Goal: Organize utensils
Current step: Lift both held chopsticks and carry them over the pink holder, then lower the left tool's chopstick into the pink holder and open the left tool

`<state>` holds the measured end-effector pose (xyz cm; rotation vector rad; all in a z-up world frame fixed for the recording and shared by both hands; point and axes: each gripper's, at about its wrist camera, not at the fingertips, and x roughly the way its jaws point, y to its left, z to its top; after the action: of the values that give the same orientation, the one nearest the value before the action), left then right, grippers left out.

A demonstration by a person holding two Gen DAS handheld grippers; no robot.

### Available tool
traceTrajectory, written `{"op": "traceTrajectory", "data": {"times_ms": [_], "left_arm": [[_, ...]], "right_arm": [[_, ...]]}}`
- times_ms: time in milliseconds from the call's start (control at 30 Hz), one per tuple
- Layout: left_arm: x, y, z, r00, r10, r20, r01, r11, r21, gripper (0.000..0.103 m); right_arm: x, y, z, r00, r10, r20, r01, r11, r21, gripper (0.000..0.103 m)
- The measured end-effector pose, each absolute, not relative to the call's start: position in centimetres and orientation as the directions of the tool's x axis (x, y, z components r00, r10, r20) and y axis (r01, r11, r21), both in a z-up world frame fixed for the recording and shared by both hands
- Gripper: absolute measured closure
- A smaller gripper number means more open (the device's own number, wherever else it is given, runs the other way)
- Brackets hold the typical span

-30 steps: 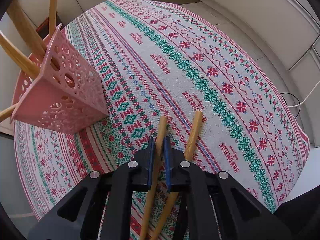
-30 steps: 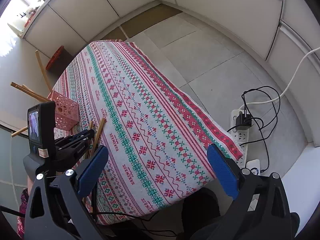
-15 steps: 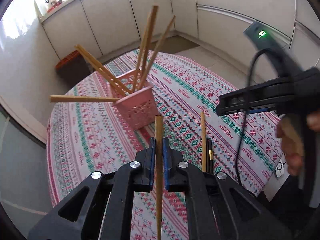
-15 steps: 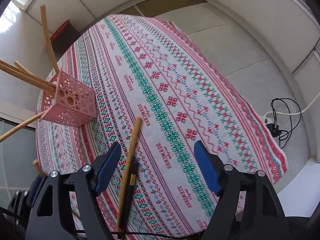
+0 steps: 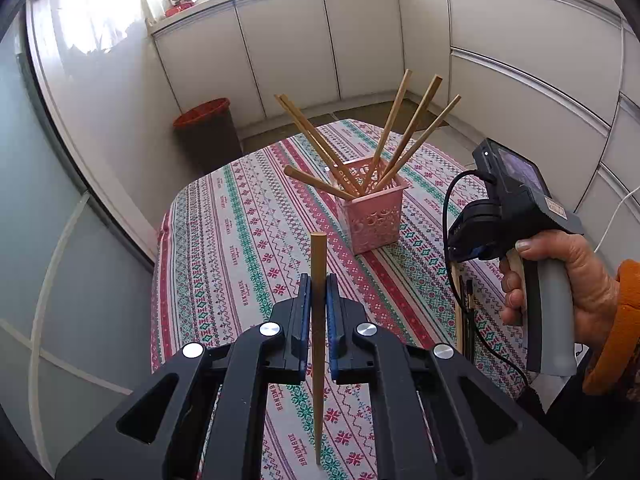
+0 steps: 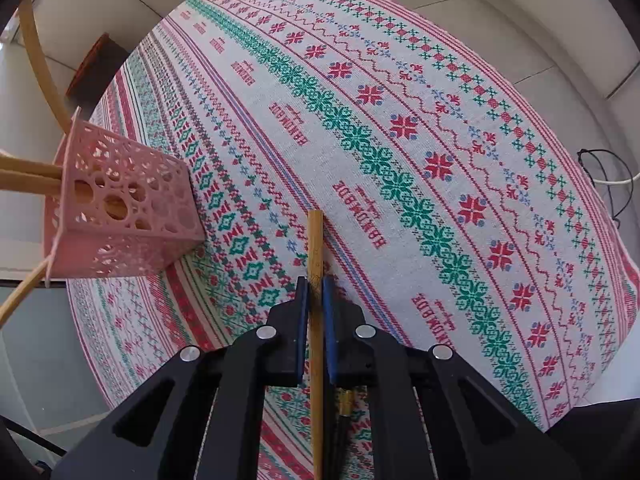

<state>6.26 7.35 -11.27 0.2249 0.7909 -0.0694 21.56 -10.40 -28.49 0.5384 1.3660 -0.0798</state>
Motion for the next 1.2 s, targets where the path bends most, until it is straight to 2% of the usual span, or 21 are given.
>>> {"op": "traceTrajectory", "data": {"times_ms": [300,467,633,733,933,1200], "left_arm": [[5.6,8.2,-10.2,0.719,0.040,-0.694,0.106,0.981,0.165,0.096],[5.3,8.2,-9.2,0.726,0.008,-0.687,0.110,0.986,0.128,0.096],[6.1,8.4,-7.0,0.714,-0.122,-0.689,0.140,0.990,-0.029,0.096],[6.6,8.3,-4.6,0.732,-0.174,-0.659,0.150,0.984,-0.093,0.096],[9.4,7.9,0.2,0.787,-0.206,-0.582,0.149,0.978,-0.144,0.096],[14.1,6.5,3.5,0.829,-0.200,-0.522,0.146,0.979,-0.144,0.096]], "right_arm": [[19.5,-11.1,-22.7,0.377,0.344,-0.860,0.304,0.831,0.466,0.095],[15.2,-10.8,-16.3,0.498,0.288,-0.818,0.143,0.903,0.405,0.095],[11.8,-10.9,-9.6,0.608,0.289,-0.739,-0.015,0.935,0.354,0.095],[11.0,-11.1,-5.9,0.645,0.317,-0.695,-0.068,0.930,0.361,0.095],[12.0,-11.5,0.9,0.702,0.377,-0.604,-0.140,0.905,0.402,0.095],[15.1,-11.7,6.1,0.785,0.361,-0.503,-0.153,0.901,0.407,0.095]]}}
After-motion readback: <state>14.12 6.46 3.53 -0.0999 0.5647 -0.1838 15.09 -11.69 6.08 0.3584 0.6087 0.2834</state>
